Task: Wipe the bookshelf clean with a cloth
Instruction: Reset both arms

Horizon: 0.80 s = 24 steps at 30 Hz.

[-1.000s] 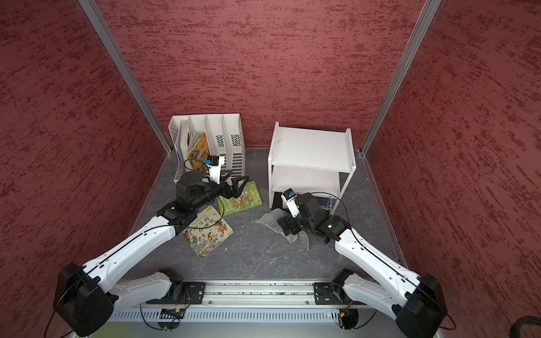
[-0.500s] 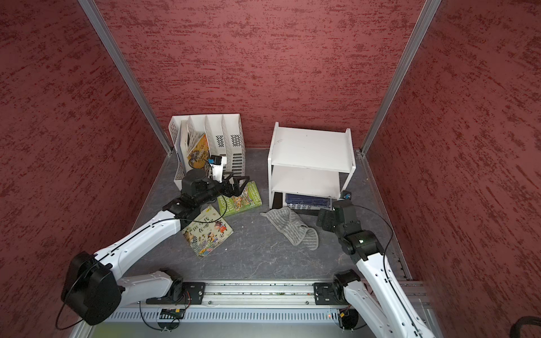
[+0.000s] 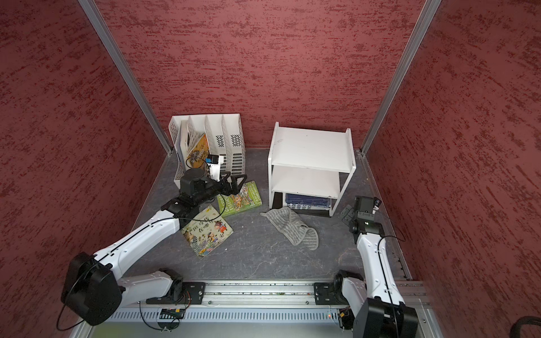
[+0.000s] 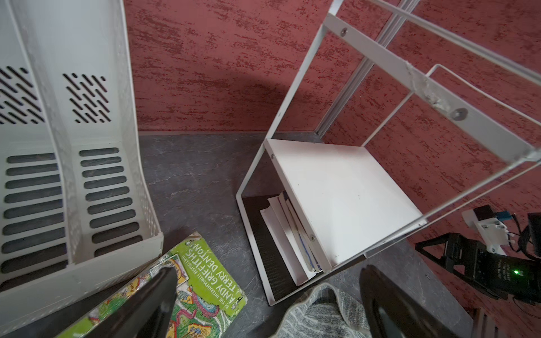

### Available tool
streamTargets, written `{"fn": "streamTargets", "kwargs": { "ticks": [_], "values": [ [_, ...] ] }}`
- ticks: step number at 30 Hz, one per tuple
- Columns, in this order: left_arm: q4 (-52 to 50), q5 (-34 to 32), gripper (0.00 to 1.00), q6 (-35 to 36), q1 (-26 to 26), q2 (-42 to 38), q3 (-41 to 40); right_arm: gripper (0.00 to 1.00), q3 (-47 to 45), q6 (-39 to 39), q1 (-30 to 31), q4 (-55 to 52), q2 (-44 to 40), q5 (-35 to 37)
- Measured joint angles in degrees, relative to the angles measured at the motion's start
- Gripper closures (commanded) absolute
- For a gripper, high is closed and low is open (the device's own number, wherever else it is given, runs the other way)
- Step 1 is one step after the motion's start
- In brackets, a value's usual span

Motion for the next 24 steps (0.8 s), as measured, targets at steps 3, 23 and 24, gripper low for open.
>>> {"fn": "streamTargets", "kwargs": {
  "ticks": [3, 23, 24],
  "values": [
    [-1.0, -4.9, 0.00, -0.8, 1.7, -1.9, -1.7, 0.02, -1.5, -3.1, 0.3, 10.6, 3.2, 0.3],
    [-2.5, -14.5, 0.00, -4.3, 12.6, -12.9, -12.5, 0.02, -16.0, -20.9, 11.2, 77.2, 27.8, 1.2],
    [-2.8, -15.1, 0.00, -4.2, 12.9, -12.9, -12.6, 0.02, -16.1, -21.4, 11.7, 79.3, 29.2, 0.9]
  ]
}}
